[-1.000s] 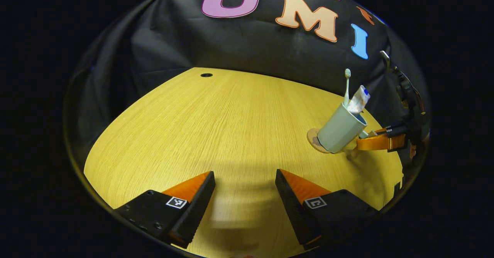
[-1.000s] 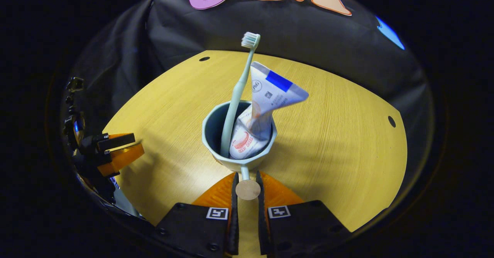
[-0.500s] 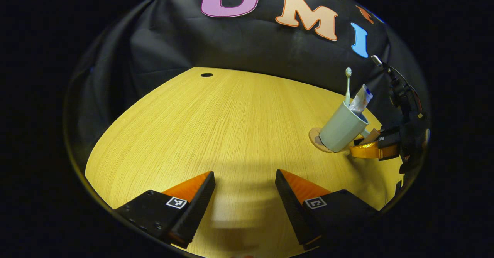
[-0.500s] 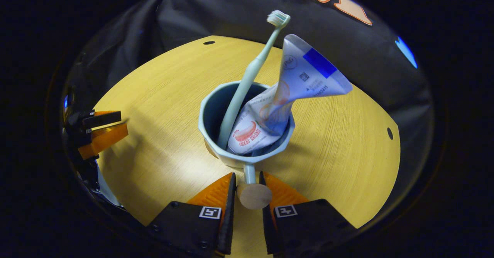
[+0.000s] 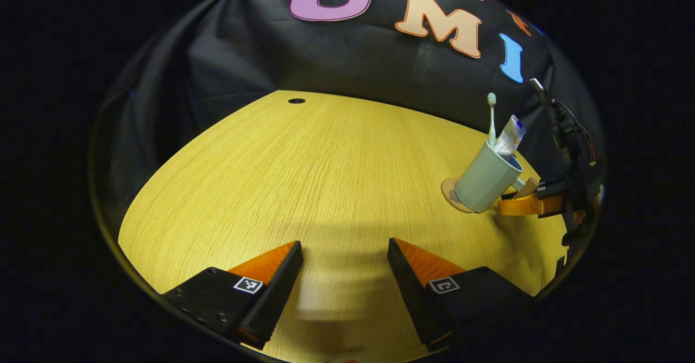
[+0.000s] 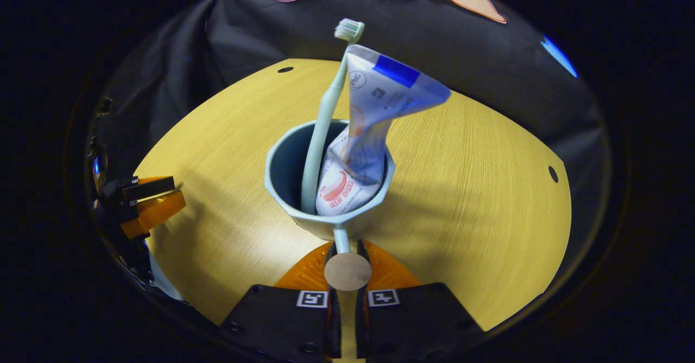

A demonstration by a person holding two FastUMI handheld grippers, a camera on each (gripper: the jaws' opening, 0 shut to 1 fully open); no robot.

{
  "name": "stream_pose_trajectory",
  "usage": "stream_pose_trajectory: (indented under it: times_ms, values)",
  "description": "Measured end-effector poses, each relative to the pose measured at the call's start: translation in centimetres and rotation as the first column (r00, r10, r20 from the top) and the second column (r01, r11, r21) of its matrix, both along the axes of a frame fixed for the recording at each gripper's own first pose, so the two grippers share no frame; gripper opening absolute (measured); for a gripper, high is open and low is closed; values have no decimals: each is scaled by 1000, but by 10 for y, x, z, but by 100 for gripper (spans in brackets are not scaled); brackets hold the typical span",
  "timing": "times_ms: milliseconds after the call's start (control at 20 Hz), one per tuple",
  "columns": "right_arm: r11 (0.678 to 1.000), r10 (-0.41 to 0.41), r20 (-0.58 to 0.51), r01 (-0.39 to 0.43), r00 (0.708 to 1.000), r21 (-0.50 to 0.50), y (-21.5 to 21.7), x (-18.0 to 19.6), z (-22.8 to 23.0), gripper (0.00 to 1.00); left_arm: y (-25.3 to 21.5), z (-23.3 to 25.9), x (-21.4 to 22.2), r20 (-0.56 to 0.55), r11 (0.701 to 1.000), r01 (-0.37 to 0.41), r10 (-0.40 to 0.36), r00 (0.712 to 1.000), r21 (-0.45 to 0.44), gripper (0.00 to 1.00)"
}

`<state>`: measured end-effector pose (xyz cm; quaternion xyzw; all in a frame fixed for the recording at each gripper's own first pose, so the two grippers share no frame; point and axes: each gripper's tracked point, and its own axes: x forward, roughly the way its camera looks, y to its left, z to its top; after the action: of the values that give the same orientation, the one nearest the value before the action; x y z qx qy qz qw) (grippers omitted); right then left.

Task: Put the toothbrush and toothpaste on the desktop into the cup, then pick up the cup and place it on the coaster on the desktop.

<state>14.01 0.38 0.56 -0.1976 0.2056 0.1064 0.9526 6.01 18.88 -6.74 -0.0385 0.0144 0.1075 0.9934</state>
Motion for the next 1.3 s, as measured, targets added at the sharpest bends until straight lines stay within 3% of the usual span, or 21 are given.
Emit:
stream_pose_trajectory:
  times_ms: [150, 200, 400, 650, 1200, 1300]
  values:
    - [1000, 27, 64, -27, 998, -5, 2, 0, 6, 12, 0, 0, -1, 0, 1000, 0, 0, 1000, 1, 94]
    - [999, 37, 63, -36, 997, -8, 4, 1, 5, 7, 0, -1, 0, -1, 1000, -1, 1, 1000, 0, 94]
    - [994, 81, 120, -89, 989, 63, 19, 2, 8, 9, 2, -1, 1, -8, 1000, -12, 12, 1000, -2, 94]
    - [989, 121, 190, -136, 974, 66, 31, 6, 21, 9, 2, -1, 2, -11, 1000, -26, 25, 1000, -9, 94]
    - [989, 117, 192, -132, 974, 65, 36, 14, 24, 10, 3, -3, 2, -13, 1000, -21, 21, 1000, -8, 94]
    - [990, 114, 180, -126, 977, 61, 34, 12, 22, 17, 2, -2, 3, -8, 1000, -16, 16, 1000, -6, 94]
